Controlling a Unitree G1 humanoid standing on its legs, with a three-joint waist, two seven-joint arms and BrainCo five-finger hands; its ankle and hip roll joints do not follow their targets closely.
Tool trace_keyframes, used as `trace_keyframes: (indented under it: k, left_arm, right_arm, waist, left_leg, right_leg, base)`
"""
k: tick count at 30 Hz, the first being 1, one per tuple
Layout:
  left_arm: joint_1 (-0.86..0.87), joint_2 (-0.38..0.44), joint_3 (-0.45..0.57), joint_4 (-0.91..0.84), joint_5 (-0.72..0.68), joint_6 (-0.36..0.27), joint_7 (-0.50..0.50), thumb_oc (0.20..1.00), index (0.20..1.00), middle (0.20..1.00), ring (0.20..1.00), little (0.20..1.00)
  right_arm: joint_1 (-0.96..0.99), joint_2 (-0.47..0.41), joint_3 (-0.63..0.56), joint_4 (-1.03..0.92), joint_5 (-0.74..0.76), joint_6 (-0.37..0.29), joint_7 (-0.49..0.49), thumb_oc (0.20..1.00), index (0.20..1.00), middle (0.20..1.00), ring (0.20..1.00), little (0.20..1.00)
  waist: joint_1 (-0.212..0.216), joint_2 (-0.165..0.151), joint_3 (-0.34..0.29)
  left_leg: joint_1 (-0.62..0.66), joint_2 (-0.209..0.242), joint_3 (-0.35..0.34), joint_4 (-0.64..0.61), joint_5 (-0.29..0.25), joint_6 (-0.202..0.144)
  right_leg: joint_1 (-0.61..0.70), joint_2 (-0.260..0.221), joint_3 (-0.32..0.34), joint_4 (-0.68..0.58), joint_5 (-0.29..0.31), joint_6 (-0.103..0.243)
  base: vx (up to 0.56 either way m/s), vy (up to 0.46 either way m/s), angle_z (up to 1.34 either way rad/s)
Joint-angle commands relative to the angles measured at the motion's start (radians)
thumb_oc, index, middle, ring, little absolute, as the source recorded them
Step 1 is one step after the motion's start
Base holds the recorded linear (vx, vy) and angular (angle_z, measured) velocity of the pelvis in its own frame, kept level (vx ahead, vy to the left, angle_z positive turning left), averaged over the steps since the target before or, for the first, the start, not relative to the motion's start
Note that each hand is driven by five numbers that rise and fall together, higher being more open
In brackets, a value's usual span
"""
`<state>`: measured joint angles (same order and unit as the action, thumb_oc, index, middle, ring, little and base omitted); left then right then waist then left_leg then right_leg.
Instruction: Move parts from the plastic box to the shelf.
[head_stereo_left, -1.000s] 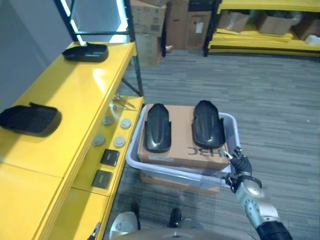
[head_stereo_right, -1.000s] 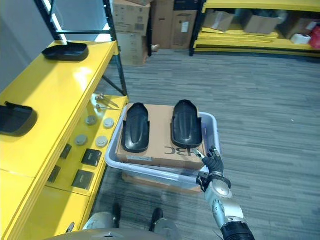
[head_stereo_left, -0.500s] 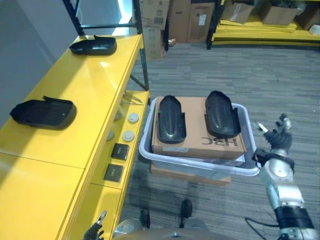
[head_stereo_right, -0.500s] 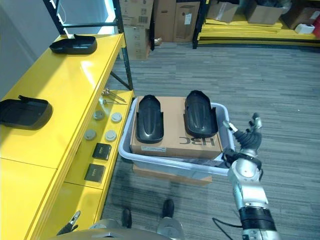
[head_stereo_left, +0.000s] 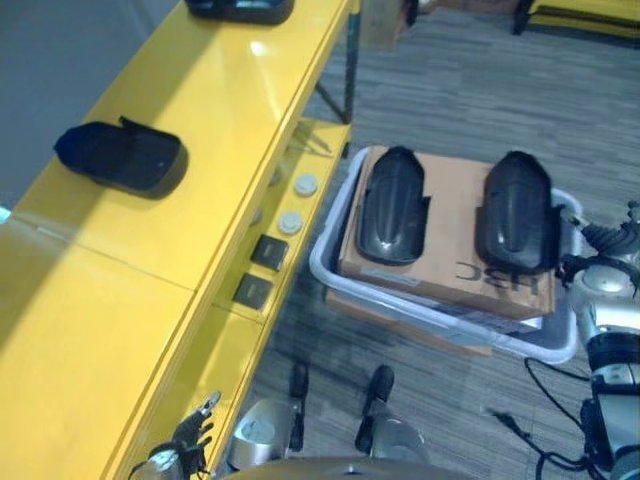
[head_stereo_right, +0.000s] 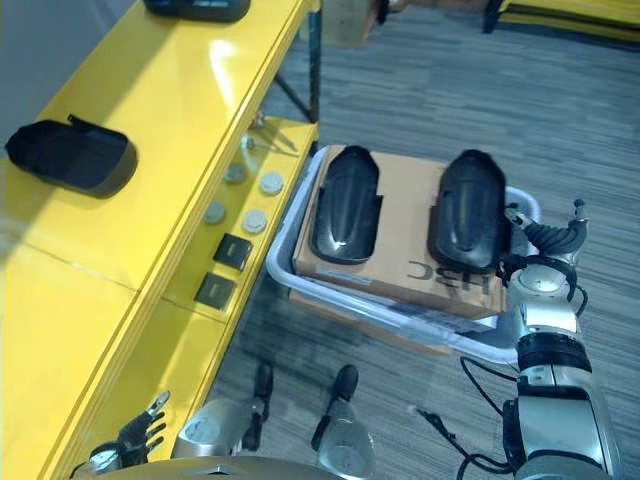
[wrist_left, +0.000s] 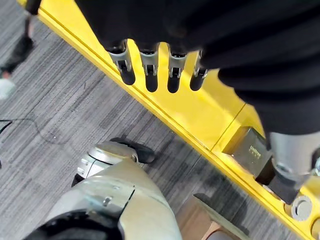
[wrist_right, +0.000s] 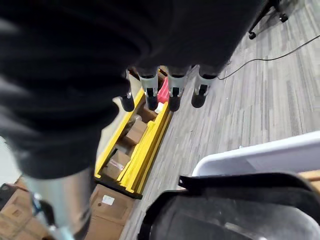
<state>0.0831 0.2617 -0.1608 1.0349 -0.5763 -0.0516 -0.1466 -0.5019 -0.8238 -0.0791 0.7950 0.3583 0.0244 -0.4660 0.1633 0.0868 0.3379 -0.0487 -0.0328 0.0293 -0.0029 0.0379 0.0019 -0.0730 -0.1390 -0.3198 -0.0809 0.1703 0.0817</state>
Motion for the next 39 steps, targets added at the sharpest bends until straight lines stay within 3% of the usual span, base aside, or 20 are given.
trace_keyframes:
  k: [1, 10, 17, 20, 21, 22, 26, 29, 31, 33, 34, 36, 39]
  left_arm:
    - [-0.017, 0.061, -0.048, 0.036, -0.031, -0.028, -0.018, 1.0, 1.0, 1.0, 1.0, 1.0]
    - [-0.042, 0.084, -0.076, 0.027, -0.091, -0.05, -0.052, 1.0, 1.0, 1.0, 1.0, 1.0]
    - [-0.031, 0.095, -0.08, 0.012, -0.095, -0.047, -0.058, 1.0, 1.0, 1.0, 1.0, 1.0]
    - [-0.027, 0.095, -0.078, 0.01, -0.087, -0.049, -0.057, 1.0, 1.0, 1.0, 1.0, 1.0]
    - [-0.017, 0.096, -0.079, 0.01, -0.091, -0.053, -0.057, 1.0, 1.0, 1.0, 1.0, 1.0]
    - [-0.01, 0.096, -0.071, 0.009, -0.09, -0.054, -0.058, 1.0, 1.0, 1.0, 1.0, 1.0]
    - [0.009, 0.081, -0.022, 0.01, -0.057, -0.05, -0.066, 1.0, 1.0, 1.0, 1.0, 1.0]
    - [0.019, 0.065, -0.001, 0.013, -0.044, -0.047, -0.059, 1.0, 1.0, 1.0, 1.0, 1.0]
    - [0.033, 0.049, 0.004, 0.024, -0.024, -0.059, -0.053, 1.0, 1.0, 1.0, 1.0, 1.0]
    - [0.044, 0.041, 0.014, 0.032, 0.006, -0.061, -0.05, 1.0, 1.0, 1.0, 1.0, 1.0]
    - [0.047, 0.06, -0.015, 0.064, 0.08, -0.006, -0.027, 1.0, 1.0, 1.0, 1.0, 1.0]
    - [0.023, 0.073, -0.026, 0.05, 0.046, 0.0, -0.03, 1.0, 1.0, 1.0, 1.0, 1.0]
    - [0.007, 0.079, -0.034, 0.044, 0.052, -0.001, -0.03, 1.0, 1.0, 1.0, 1.0, 1.0]
  right_arm:
    - [-0.033, -0.088, 0.084, -0.01, 0.028, -0.047, -0.014, 1.0, 1.0, 1.0, 1.0, 1.0]
    - [-0.12, -0.131, 0.138, 0.18, 0.069, -0.036, -0.076, 1.0, 1.0, 1.0, 1.0, 1.0]
    - [-0.092, -0.144, 0.122, 0.227, 0.098, -0.02, -0.061, 1.0, 1.0, 1.0, 1.0, 1.0]
    - [-0.075, -0.141, 0.11, 0.247, 0.133, -0.077, -0.022, 1.0, 1.0, 1.0, 1.0, 1.0]
    - [-0.064, -0.131, 0.1, 0.225, 0.23, -0.15, 0.054, 1.0, 1.0, 1.0, 1.0, 1.0]
    - [-0.058, -0.106, 0.087, 0.165, 0.277, -0.19, 0.067, 1.0, 1.0, 1.0, 1.0, 1.0]
    - [0.027, -0.011, -0.001, -0.099, 0.306, -0.219, 0.03, 1.0, 1.0, 1.0, 1.0, 1.0]
    - [0.072, 0.02, -0.029, -0.177, 0.209, -0.208, -0.004, 1.0, 1.0, 1.0, 1.0, 1.0]
    - [0.091, 0.036, -0.04, -0.19, 0.163, -0.251, -0.062, 1.0, 1.0, 1.0, 1.0, 1.0]
    - [0.111, 0.053, -0.049, -0.202, 0.188, -0.213, 0.003, 1.0, 1.0, 1.0, 1.0, 1.0]
    - [0.09, 0.092, 0.113, -0.229, 0.125, -0.12, 0.181, 1.0, 1.0, 1.0, 1.0, 1.0]
    - [0.05, 0.078, 0.108, -0.184, 0.154, -0.137, 0.162, 1.0, 1.0, 1.0, 1.0, 1.0]
    - [0.017, 0.069, 0.086, -0.127, 0.21, -0.097, 0.115, 1.0, 1.0, 1.0, 1.0, 1.0]
  waist:
    - [0.013, -0.014, -0.049]
    - [0.032, -0.005, -0.005]
    - [0.036, -0.005, -0.001]
    - [0.038, -0.003, 0.0]
    - [0.039, -0.004, -0.003]
    - [0.038, -0.006, -0.007]
    - [0.021, -0.015, -0.035]
    - [0.014, -0.021, -0.063]
    - [0.016, -0.025, -0.083]
    - [0.021, -0.03, -0.102]
    - [0.028, -0.037, -0.083]
    - [0.029, -0.03, -0.068]
    - [0.035, -0.025, -0.05]
  left_leg:
    - [-0.084, 0.012, -0.073, 0.055, -0.027, -0.032]
    - [-0.14, -0.001, -0.088, 0.079, -0.025, -0.026]
    - [-0.137, 0.0, -0.09, 0.075, -0.022, -0.027]
    - [-0.134, 0.002, -0.091, 0.072, -0.021, -0.028]
    - [-0.122, 0.002, -0.092, 0.062, -0.021, -0.03]
    - [-0.112, 0.004, -0.093, 0.054, -0.02, -0.033]
    - [-0.076, 0.01, -0.08, 0.029, -0.024, -0.037]
    - [-0.048, 0.016, -0.063, 0.029, -0.033, -0.039]
    - [-0.025, 0.02, -0.054, 0.029, -0.041, -0.039]
    - [-0.004, 0.024, -0.049, 0.031, -0.049, -0.039]
    - [-0.13, -0.022, -0.084, 0.207, -0.029, -0.033]
    - [-0.136, -0.033, -0.101, 0.202, -0.035, -0.032]
    - [-0.134, -0.032, -0.105, 0.183, -0.039, -0.025]
  right_leg:
    - [-0.019, -0.029, 0.032, 0.114, -0.113, 0.066]
    - [-0.061, -0.038, 0.031, 0.132, -0.114, 0.062]
    - [-0.051, -0.038, 0.03, 0.122, -0.111, 0.065]
    - [-0.046, -0.037, 0.032, 0.119, -0.11, 0.066]
    - [-0.033, -0.033, 0.032, 0.107, -0.11, 0.066]
    - [-0.023, -0.031, 0.03, 0.101, -0.112, 0.066]
    - [0.001, -0.026, 0.037, 0.083, -0.116, 0.072]
    - [0.028, -0.026, 0.04, 0.076, -0.12, 0.074]
    - [0.053, -0.027, 0.04, 0.068, -0.121, 0.075]
    - [0.078, -0.029, 0.039, 0.062, -0.122, 0.076]
    - [0.078, -0.022, 0.106, 0.144, -0.139, 0.05]
    - [0.041, -0.038, 0.1, 0.151, -0.132, 0.061]
    - [0.018, -0.052, 0.085, 0.148, -0.12, 0.071]
  base:
    - [-0.05, 0.035, 0.14]
    - [-0.03, 0.02, 0.05]
    - [0.0, -0.002, 0.01]
    - [0.0, 0.0, 0.0]
    - [0.0, 0.0, 0.0]
    - [0.03, 0.015, 0.01]
    - [0.05, 0.033, -0.03]
    - [0.11, 0.037, 0.0]
    - [0.15, 0.018, -0.02]
    - [0.18, -0.001, -0.07]
    - [0.1, 0.035, -0.05]
    - [-0.08, 0.059, -0.09]
    - [-0.08, 0.013, 0.12]
